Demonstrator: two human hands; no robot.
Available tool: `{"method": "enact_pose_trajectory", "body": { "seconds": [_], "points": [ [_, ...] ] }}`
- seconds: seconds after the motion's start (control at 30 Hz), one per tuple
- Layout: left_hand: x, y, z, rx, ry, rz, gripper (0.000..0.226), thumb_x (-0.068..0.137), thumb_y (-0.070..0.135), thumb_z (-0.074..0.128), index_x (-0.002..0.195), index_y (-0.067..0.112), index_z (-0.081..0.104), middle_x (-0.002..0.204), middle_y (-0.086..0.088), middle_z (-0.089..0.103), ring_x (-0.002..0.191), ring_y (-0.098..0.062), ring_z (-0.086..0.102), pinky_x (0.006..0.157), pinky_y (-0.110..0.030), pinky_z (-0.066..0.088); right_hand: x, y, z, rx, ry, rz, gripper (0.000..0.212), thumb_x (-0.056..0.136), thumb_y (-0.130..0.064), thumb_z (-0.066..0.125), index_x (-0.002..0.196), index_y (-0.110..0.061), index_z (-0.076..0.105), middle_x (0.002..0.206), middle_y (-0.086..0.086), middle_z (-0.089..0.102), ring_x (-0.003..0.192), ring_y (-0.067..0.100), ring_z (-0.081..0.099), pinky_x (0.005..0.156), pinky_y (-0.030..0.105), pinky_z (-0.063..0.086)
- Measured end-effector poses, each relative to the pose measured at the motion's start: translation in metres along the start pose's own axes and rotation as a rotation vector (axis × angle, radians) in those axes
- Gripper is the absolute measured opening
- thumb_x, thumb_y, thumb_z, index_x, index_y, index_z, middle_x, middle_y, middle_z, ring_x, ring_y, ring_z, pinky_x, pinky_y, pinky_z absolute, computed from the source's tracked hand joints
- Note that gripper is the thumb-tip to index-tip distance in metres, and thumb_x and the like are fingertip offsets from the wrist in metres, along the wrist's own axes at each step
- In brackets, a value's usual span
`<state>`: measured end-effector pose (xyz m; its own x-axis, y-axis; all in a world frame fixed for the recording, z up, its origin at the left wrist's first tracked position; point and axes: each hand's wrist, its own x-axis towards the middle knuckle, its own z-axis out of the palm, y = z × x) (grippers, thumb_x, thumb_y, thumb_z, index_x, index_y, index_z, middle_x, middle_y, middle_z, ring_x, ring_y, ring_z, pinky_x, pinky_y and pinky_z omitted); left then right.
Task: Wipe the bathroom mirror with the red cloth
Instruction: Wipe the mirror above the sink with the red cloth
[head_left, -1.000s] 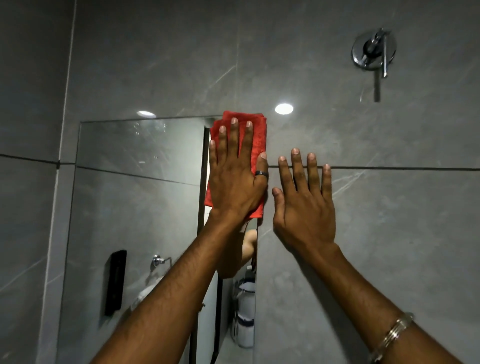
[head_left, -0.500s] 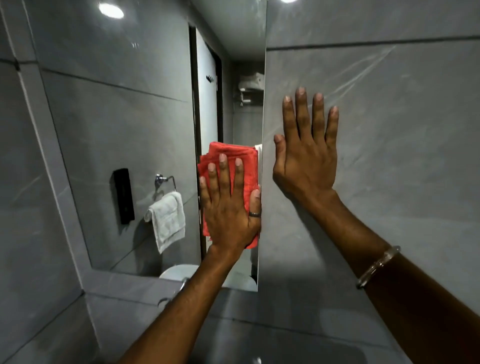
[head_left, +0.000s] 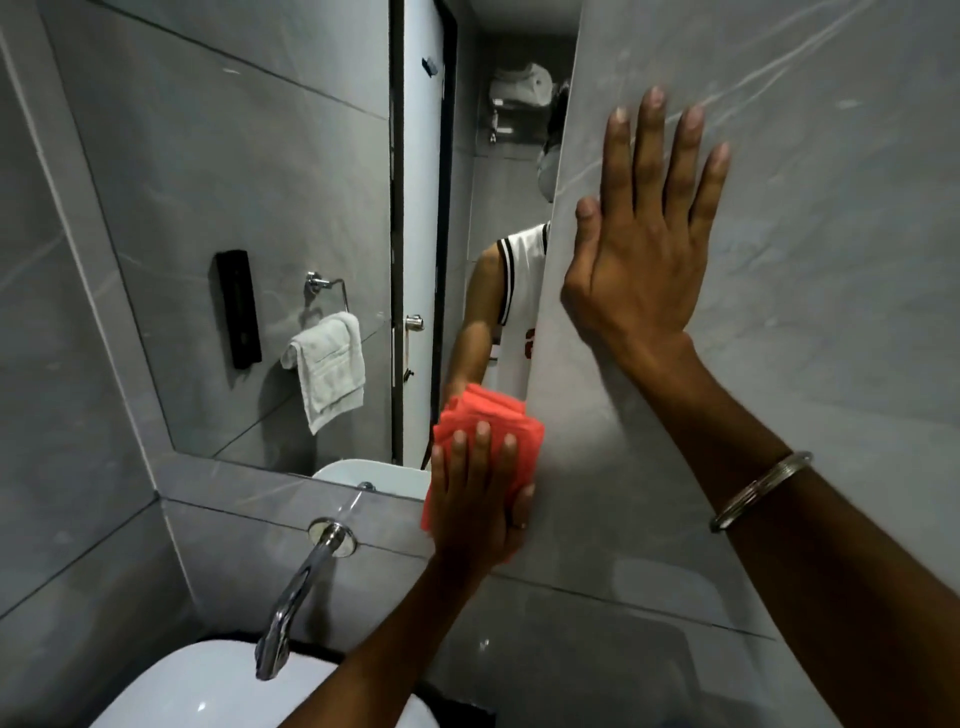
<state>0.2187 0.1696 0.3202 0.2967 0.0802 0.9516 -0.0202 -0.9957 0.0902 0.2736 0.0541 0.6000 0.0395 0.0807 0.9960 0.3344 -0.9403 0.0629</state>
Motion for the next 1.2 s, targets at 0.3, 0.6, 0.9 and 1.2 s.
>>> {"method": "enact_pose_trajectory", "body": {
  "seconds": [0.3, 0.6, 0.9, 1.2],
  "points": [
    [0.044, 0.0, -0.015, -0.039, -0.017, -0.044, 0.072, 0.102, 0.046, 0.037, 0.166, 0.024, 0.012, 0.176, -0.002, 0.002, 0.163, -0.027, 0.007, 0.131, -0.05, 0.007, -0.001, 0.001, -0.014, 0.087, -0.07, -0.036, 0.064, 0.108, -0.037, 0.031, 0.166, -0.015, 0.015, 0.174, 0.011, 0.014, 0.162, 0.034, 0.012, 0.131, 0.052, 0.006],
    [0.24, 0.012, -0.065, 0.0, 0.048, -0.013, 0.07, 0.106, 0.047, 0.028, 0.166, 0.014, 0.011, 0.175, -0.009, -0.003, 0.163, -0.026, -0.004, 0.132, -0.049, -0.001, 0.058, 0.021, -0.052, 0.307, -0.084, -0.153, 0.048, 0.101, -0.026, 0.046, 0.138, -0.002, 0.061, 0.135, 0.024, 0.064, 0.131, 0.044, 0.056, 0.114, 0.054, 0.04],
    [0.397, -0.006, -0.114, 0.047, 0.116, 0.117, 0.073, 0.105, 0.053, 0.021, 0.166, 0.018, -0.001, 0.175, -0.008, -0.009, 0.162, -0.025, -0.01, 0.132, -0.052, -0.003, 0.175, 0.013, -0.04, 0.398, -0.095, -0.221, 0.053, 0.109, -0.03, 0.034, 0.161, -0.017, 0.035, 0.172, 0.005, 0.026, 0.163, 0.021, 0.01, 0.132, 0.039, 0.006],
    [0.447, -0.027, -0.129, 0.072, 0.146, 0.15, 0.074, 0.105, 0.055, 0.025, 0.166, 0.024, -0.001, 0.175, -0.003, -0.01, 0.161, -0.02, -0.015, 0.132, -0.046, -0.005, 0.201, -0.001, -0.022, 0.363, -0.141, -0.34, 0.069, 0.105, -0.05, 0.017, 0.166, -0.019, 0.012, 0.175, 0.001, 0.007, 0.162, 0.017, -0.007, 0.133, 0.04, -0.005]
  ]
}}
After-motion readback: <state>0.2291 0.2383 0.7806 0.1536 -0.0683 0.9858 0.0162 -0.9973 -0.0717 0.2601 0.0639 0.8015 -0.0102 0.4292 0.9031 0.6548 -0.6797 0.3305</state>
